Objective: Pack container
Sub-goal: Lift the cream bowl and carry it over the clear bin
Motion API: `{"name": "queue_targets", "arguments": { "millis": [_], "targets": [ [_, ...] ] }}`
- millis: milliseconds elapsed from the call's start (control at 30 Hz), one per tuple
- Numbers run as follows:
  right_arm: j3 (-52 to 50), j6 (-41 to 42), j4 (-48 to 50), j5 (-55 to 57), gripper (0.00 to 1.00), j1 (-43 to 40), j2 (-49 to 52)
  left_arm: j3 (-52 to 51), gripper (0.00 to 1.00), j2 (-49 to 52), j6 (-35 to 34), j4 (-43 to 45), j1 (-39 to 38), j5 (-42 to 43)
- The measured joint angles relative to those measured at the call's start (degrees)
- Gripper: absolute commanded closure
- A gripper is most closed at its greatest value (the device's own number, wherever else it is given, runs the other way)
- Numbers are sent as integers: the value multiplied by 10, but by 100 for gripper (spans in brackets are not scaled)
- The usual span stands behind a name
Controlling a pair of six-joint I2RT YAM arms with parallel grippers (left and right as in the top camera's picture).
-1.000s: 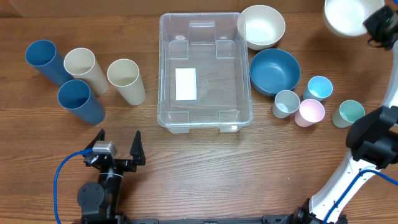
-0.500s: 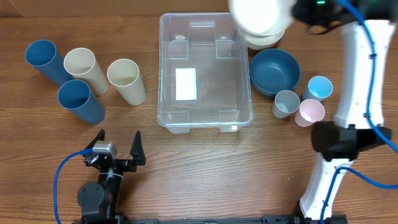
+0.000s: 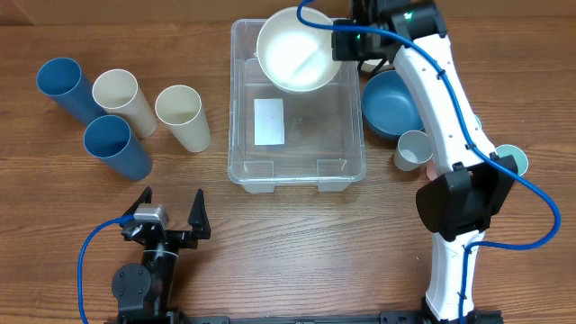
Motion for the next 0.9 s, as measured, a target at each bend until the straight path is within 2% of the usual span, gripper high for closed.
{"name": "queue_targets", "arguments": {
  "millis": [200,433,667,700,733,800,900],
  "targets": [
    [-129,-1,135,1,96,0,0,0,0,0,0,0,0,0],
    [-199,-1,234,-1,96,0,0,0,0,0,0,0,0,0],
    [-232,-1,287,-1,96,0,0,0,0,0,0,0,0,0],
    [-235,-1,287,0,95,0,0,0,0,0,0,0,0,0],
    [-237,-1,287,0,81,0,0,0,0,0,0,0,0,0],
    [-238,0,288,-1,67,0,0,0,0,0,0,0,0,0],
    [-238,0,293,-7,65,1,0,0,0,0,0,0,0,0]
  ]
}}
